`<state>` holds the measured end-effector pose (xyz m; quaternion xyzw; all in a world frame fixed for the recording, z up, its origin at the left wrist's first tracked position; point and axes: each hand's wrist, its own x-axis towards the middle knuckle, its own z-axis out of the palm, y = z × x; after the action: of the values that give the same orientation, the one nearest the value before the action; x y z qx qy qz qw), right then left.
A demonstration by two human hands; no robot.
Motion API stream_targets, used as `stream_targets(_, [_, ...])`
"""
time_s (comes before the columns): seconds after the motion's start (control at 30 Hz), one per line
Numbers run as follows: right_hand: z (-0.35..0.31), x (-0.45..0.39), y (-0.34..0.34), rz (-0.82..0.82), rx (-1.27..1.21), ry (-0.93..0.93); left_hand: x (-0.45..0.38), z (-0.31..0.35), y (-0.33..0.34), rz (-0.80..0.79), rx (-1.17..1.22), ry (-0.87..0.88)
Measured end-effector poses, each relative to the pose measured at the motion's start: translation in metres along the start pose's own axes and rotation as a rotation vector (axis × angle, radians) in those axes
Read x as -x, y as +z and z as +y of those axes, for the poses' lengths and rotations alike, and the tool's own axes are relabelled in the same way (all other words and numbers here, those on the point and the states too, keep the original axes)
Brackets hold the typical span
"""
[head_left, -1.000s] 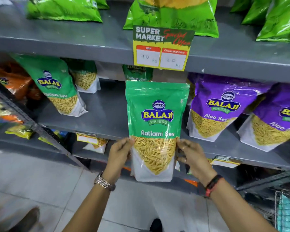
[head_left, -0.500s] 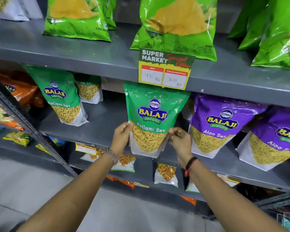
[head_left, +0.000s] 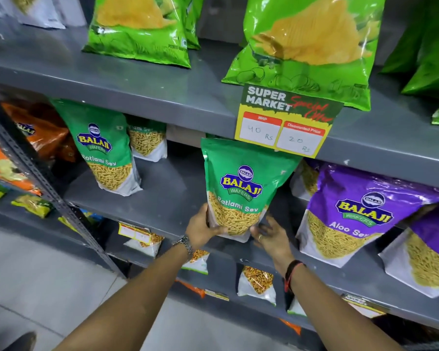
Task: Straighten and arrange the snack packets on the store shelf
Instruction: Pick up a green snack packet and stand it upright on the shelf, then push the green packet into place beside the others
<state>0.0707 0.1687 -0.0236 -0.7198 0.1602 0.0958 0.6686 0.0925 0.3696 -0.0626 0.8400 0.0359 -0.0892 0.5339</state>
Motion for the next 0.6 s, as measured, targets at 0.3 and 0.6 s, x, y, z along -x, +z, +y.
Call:
stream_targets(0.3, [-0.009,-0.035,0.039,-0.126,0.167,-0.095,-0.023,0.005,-0.037,0.155,0.016,-0.005])
stream_targets(0.6, [-0.011,-0.068,0.075,-0.199,0.216,-0.163,-0.043,-0.003,-0.068,0.203,0.007,-0.007])
